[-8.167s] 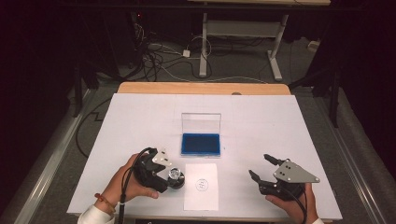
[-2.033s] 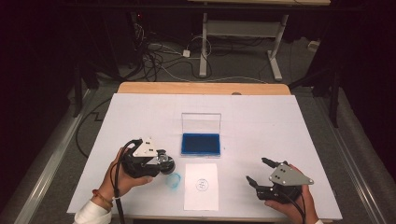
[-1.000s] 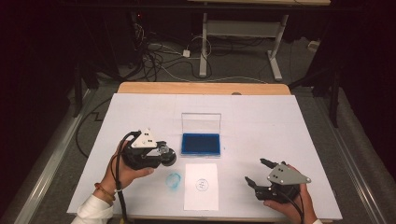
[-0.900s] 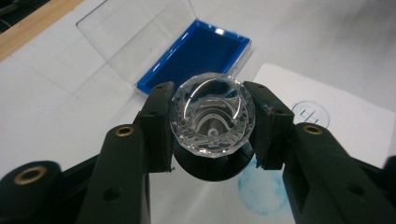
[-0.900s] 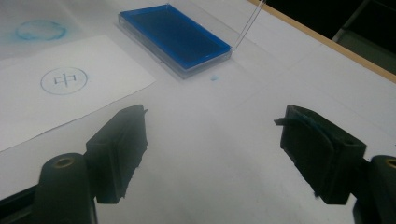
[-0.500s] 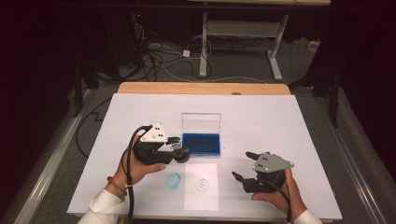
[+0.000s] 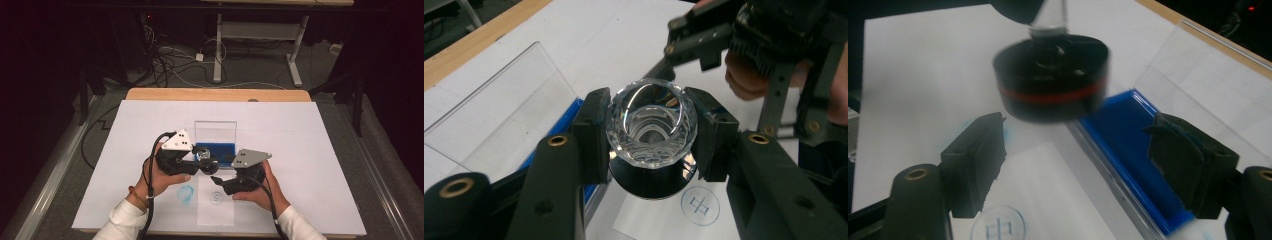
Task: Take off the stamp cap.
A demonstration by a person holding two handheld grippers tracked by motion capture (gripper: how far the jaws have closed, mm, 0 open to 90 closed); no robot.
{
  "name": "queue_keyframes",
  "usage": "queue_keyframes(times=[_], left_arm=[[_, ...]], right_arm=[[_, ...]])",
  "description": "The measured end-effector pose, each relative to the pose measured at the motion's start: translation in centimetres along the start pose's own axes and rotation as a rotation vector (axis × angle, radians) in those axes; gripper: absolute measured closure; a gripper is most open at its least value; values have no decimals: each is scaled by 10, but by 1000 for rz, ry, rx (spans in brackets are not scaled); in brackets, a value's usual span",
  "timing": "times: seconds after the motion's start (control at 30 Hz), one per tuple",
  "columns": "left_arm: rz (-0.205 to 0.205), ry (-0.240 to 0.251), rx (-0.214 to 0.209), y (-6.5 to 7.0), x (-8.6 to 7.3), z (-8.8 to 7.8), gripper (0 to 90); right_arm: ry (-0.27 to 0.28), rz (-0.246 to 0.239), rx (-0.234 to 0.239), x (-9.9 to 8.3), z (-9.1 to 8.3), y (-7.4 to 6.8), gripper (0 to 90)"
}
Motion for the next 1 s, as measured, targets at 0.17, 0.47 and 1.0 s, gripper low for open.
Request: queue_keyframes(times=[0.17,0.47,1.0], left_arm=[[-2,16,-11,1,5,2,546],[-4,21,-22,5,9,8,546],[-44,39,-42,3,3,10,547]], right_arm=[[15,-14,7,3,9,-6,263],[46,-32,-20,7,11,-7,372],[29,-44,-38,-1,13,-7,384]])
Point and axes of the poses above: each handheld gripper's, and its own axes: z roughly forward along the jaws, x roughly out of its top, y roughly to its right, the point moved 8 cm from there along z, roughly forward along the jaws, and after that the axes turned 13 degrees about z, right-handed, at the moved point
